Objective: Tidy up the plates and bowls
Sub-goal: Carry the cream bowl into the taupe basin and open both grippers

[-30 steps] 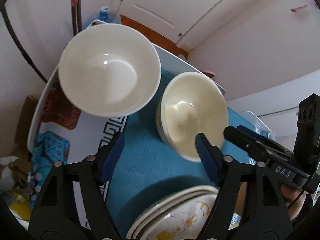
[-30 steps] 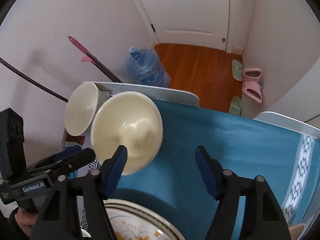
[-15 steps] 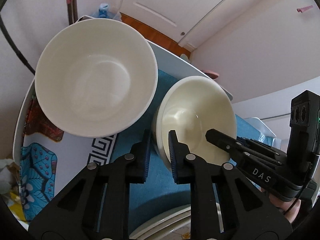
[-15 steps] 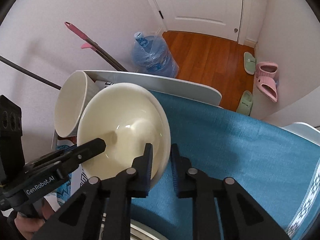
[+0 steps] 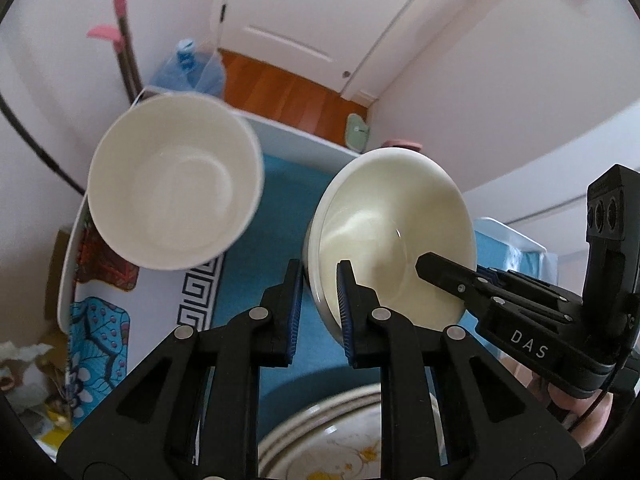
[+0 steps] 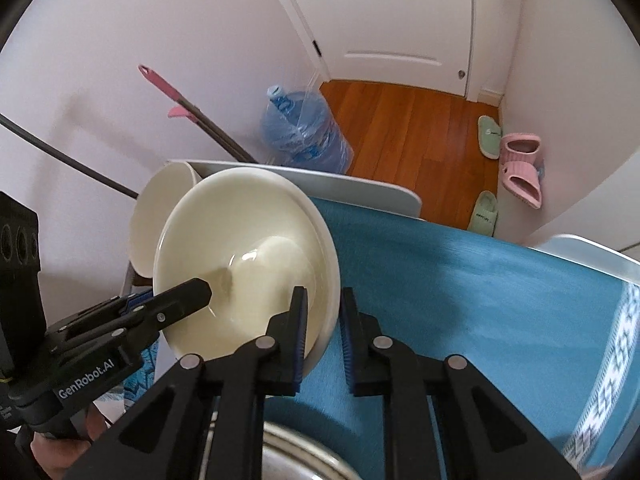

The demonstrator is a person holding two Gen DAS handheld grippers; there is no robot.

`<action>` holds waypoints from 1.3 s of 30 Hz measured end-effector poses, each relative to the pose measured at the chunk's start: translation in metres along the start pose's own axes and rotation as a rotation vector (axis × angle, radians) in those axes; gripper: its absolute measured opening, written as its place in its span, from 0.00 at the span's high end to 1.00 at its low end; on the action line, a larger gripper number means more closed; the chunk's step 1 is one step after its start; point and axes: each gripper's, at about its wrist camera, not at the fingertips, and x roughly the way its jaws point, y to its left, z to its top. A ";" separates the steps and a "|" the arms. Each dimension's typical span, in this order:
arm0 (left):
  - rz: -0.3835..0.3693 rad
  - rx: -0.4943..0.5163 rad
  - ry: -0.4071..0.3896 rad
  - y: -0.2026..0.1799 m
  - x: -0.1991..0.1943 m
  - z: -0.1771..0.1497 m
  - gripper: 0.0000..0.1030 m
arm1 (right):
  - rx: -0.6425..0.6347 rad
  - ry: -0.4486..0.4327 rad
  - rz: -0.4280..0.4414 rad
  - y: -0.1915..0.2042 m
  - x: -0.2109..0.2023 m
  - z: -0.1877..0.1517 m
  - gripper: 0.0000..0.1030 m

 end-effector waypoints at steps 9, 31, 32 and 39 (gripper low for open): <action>-0.117 0.178 0.014 -0.065 -0.034 -0.012 0.85 | 0.142 -0.116 -0.093 -0.020 -0.087 -0.042 0.86; -0.190 0.398 0.141 -0.246 0.018 -0.160 0.85 | 0.293 -0.133 -0.211 -0.162 -0.185 -0.202 0.86; -0.182 0.392 0.154 -0.247 0.026 -0.167 0.85 | 0.292 -0.121 -0.210 -0.168 -0.181 -0.207 0.86; -0.102 0.413 0.187 -0.252 0.061 -0.198 0.85 | 0.275 -0.067 -0.193 -0.191 -0.156 -0.234 0.86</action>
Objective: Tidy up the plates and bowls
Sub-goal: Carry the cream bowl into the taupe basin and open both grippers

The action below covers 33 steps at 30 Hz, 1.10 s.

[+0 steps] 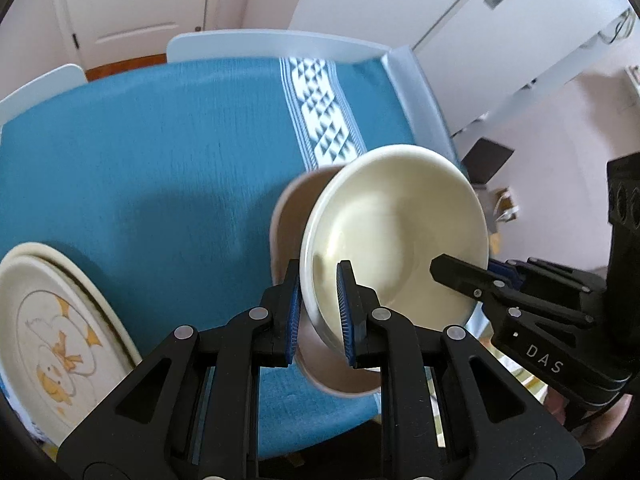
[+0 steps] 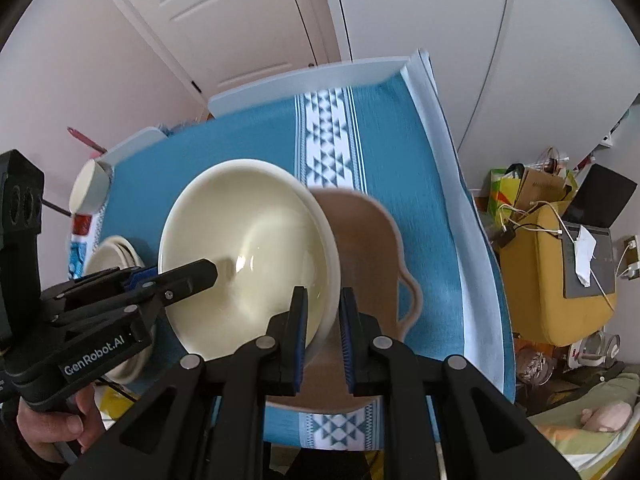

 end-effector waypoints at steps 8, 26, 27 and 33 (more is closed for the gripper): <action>0.068 0.034 0.029 -0.009 0.018 -0.003 0.85 | -0.035 0.034 -0.008 -0.011 0.016 -0.003 0.86; 0.167 0.099 0.015 -0.021 0.015 0.000 0.84 | -0.052 0.015 -0.023 -0.015 0.008 -0.001 0.86; 0.166 0.099 0.014 -0.021 0.013 0.000 0.84 | -0.051 0.012 -0.023 -0.015 0.007 -0.001 0.86; 0.151 0.098 -0.054 -0.022 -0.029 0.004 0.84 | -0.050 -0.040 0.017 -0.009 -0.023 0.003 0.86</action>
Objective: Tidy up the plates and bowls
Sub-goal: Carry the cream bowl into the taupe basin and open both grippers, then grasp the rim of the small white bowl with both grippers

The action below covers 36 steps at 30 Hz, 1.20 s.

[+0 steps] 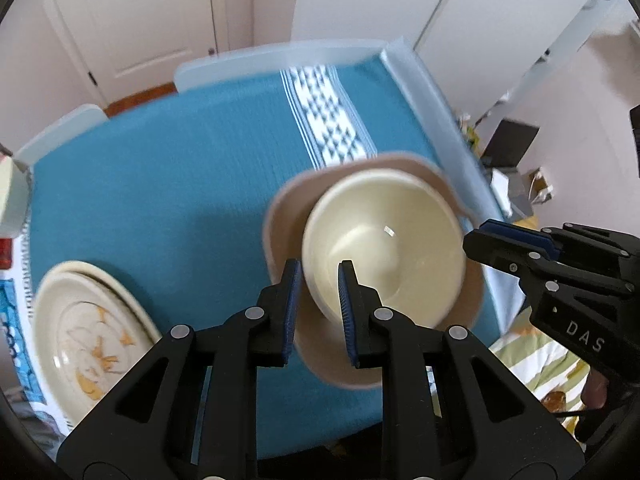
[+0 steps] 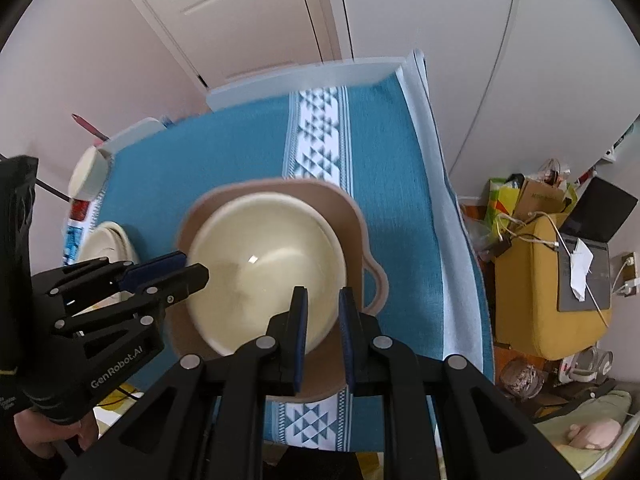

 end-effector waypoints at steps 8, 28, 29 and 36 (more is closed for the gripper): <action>0.044 -0.168 -0.223 0.058 -0.094 0.009 0.48 | -0.120 -0.134 0.129 0.045 -0.047 0.045 0.86; 0.136 -0.853 -0.396 0.335 -0.178 -0.052 0.02 | -0.509 -0.032 0.369 0.283 0.029 0.184 0.06; 0.115 -0.877 -0.383 0.349 -0.170 -0.053 0.02 | -0.519 0.003 0.372 0.298 0.044 0.190 0.06; -0.004 -0.981 -0.286 0.417 -0.095 -0.057 0.20 | -0.521 0.185 0.362 0.359 0.148 0.209 0.11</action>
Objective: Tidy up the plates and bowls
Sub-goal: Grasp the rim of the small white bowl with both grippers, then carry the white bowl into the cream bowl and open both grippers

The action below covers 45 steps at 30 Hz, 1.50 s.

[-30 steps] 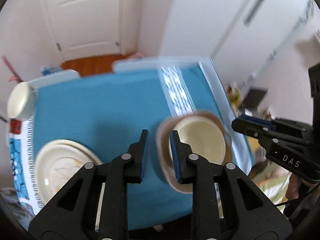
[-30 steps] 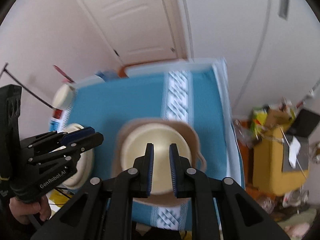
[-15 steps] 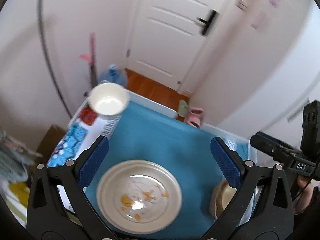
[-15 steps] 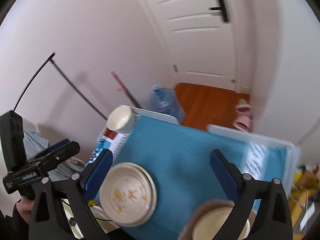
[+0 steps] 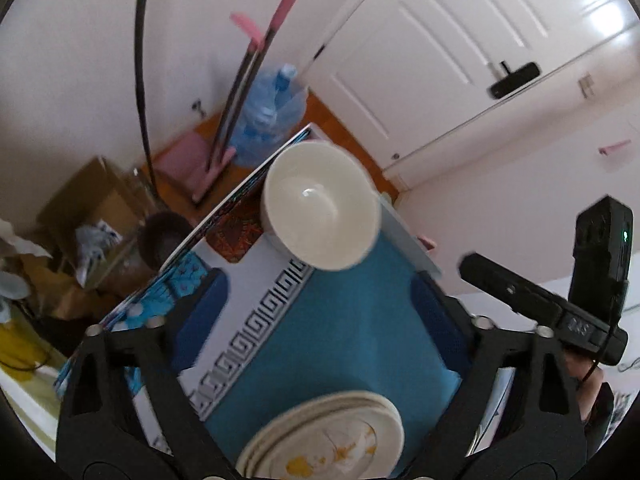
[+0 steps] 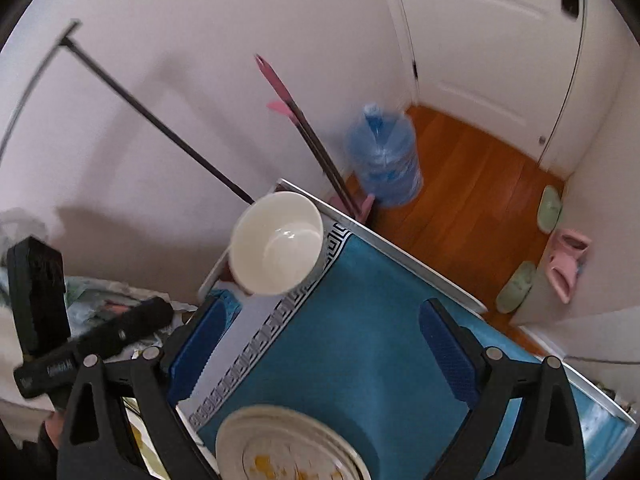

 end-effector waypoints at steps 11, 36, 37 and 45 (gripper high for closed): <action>-0.023 -0.038 0.083 0.031 0.073 0.030 0.56 | -0.009 0.130 0.033 0.004 0.095 0.024 0.58; 0.064 0.152 0.004 -0.009 0.041 0.021 0.81 | -0.001 0.014 0.010 0.011 0.062 0.012 0.86; 0.061 0.161 -0.002 -0.014 0.036 0.019 0.81 | 0.001 -0.002 0.007 0.012 0.053 0.009 0.86; -0.003 0.261 -0.028 -0.073 -0.016 -0.026 0.81 | 0.034 -0.120 -0.031 0.009 -0.033 -0.033 0.86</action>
